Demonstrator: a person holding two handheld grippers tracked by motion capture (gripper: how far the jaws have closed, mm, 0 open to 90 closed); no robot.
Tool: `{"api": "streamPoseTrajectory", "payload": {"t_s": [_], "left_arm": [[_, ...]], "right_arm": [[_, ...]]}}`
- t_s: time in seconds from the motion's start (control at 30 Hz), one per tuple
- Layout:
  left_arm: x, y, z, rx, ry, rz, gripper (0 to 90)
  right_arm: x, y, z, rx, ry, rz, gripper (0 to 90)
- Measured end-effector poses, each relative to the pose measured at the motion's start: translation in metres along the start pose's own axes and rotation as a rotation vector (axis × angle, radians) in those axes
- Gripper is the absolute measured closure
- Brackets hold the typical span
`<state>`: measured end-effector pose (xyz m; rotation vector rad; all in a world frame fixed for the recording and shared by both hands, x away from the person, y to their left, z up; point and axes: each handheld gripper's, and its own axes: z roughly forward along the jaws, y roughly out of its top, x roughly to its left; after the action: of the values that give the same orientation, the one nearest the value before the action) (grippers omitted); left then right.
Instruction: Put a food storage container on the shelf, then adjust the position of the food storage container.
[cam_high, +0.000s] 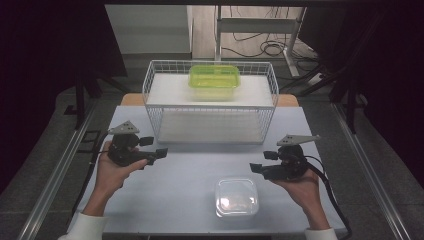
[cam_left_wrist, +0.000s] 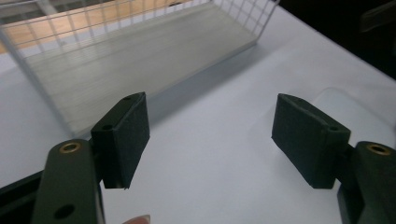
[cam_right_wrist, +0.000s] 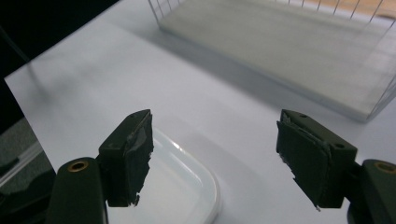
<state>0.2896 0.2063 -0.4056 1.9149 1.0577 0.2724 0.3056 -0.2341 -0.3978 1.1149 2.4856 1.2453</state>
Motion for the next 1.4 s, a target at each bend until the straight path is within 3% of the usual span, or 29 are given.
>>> {"api": "streamPoseTrajectory", "payload": {"t_s": [0.13, 0.3, 0.37, 0.57, 0.73, 0.97, 1.17, 1.33, 1.4], "left_arm": [[0.0, -0.016, 0.002, 0.042, 0.017, 0.002, 27.4], [-0.002, -0.033, 0.01, 0.061, -0.013, -0.002, 27.3], [-0.003, -0.037, 0.012, 0.076, 0.004, 0.004, 26.8], [-0.006, -0.042, 0.012, 0.08, 0.008, 0.015, 26.5], [-0.005, -0.044, 0.01, 0.073, 0.018, -0.002, 25.8], [-0.008, -0.048, 0.005, 0.051, 0.035, 0.004, 26.0], [-0.008, -0.051, 0.007, 0.058, 0.028, -0.003, 26.1], [-0.009, -0.054, 0.011, 0.077, 0.025, 0.003, 26.0], [-0.01, -0.054, 0.012, 0.081, 0.02, 0.004, 25.9]], "right_arm": [[0.001, -0.011, 0.001, 0.0, 0.009, 0.018, 28.1], [0.0, -0.02, 0.0, -0.006, 0.011, 0.025, 29.7], [0.0, -0.024, 0.002, 0.004, 0.007, 0.024, 30.9], [0.001, -0.028, 0.008, 0.021, 0.003, 0.01, 31.4], [0.0, -0.03, 0.009, 0.033, -0.004, 0.008, 31.4], [0.003, -0.034, 0.005, 0.038, 0.006, -0.002, 33.2], [0.009, -0.044, -0.002, 0.078, -0.025, -0.036, 36.9], [0.014, -0.05, -0.004, 0.1, 0.001, -0.057, 42.3], [0.014, -0.053, -0.004, 0.098, 0.023, -0.05, 48.5]]}}
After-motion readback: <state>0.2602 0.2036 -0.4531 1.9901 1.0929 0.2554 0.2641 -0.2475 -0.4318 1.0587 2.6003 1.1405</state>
